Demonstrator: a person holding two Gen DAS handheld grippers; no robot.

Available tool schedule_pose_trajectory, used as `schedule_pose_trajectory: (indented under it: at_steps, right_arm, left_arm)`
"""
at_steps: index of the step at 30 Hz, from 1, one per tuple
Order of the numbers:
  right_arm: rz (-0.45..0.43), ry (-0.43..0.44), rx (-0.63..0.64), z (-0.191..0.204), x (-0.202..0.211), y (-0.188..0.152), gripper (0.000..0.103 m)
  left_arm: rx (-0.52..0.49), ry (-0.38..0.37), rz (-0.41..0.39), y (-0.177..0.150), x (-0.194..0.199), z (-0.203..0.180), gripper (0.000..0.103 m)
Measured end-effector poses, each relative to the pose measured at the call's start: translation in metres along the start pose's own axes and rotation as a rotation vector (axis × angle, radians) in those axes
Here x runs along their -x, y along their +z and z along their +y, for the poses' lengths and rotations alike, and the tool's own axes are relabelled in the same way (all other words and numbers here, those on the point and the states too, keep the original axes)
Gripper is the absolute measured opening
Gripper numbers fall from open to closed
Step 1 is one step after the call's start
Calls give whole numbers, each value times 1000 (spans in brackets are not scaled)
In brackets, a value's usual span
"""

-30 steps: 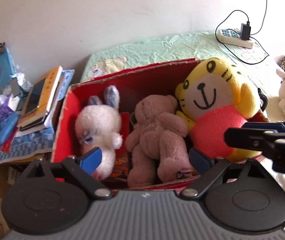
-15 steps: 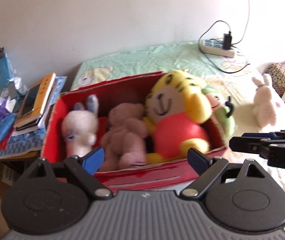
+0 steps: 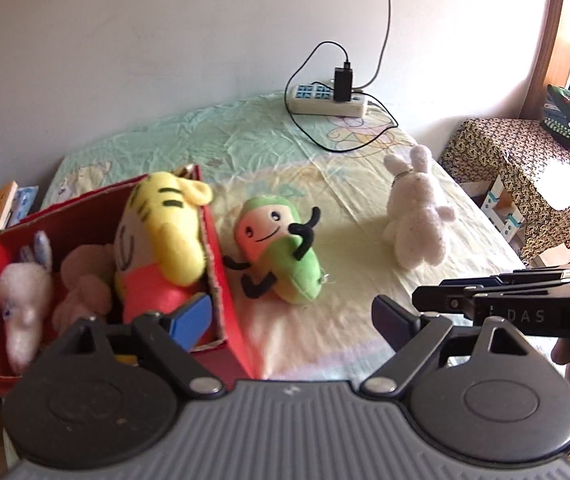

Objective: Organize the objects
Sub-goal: 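Move the right gripper out of the box to the white bow-tied bunny, then lower the right gripper around the white bunny and close on it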

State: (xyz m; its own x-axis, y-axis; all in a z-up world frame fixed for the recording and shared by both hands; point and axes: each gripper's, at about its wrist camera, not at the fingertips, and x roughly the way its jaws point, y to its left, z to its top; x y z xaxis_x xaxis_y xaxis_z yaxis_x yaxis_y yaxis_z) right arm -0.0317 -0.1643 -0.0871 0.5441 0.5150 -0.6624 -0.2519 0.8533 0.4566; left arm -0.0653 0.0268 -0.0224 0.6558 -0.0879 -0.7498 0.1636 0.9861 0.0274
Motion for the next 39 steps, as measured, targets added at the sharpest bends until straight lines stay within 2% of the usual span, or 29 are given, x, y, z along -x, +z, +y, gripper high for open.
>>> schedule_pose_trajectory:
  at_steps: [10,19,29,35,39]
  right_arm:
    - [12,-48,-66,-57,13,14,36]
    - [-30,-99,-162,-106,13,45,36]
    - [-34,-162,-253,-156,-14,67,35]
    - [-4,-116,-284,-170,-39,74,34]
    - [2,-43,-257,-162,-46,81,34]
  left_arm:
    - [-39,-49,53,11,-47,-48,88]
    - [-22,-144,55,46,-81,-74,88]
    - [-61,-230,60,69,-114,-99,84]
    - [-77,-264,65,81,-135,-101,83]
    - [-85,-272,60,84,-144,-97,87]
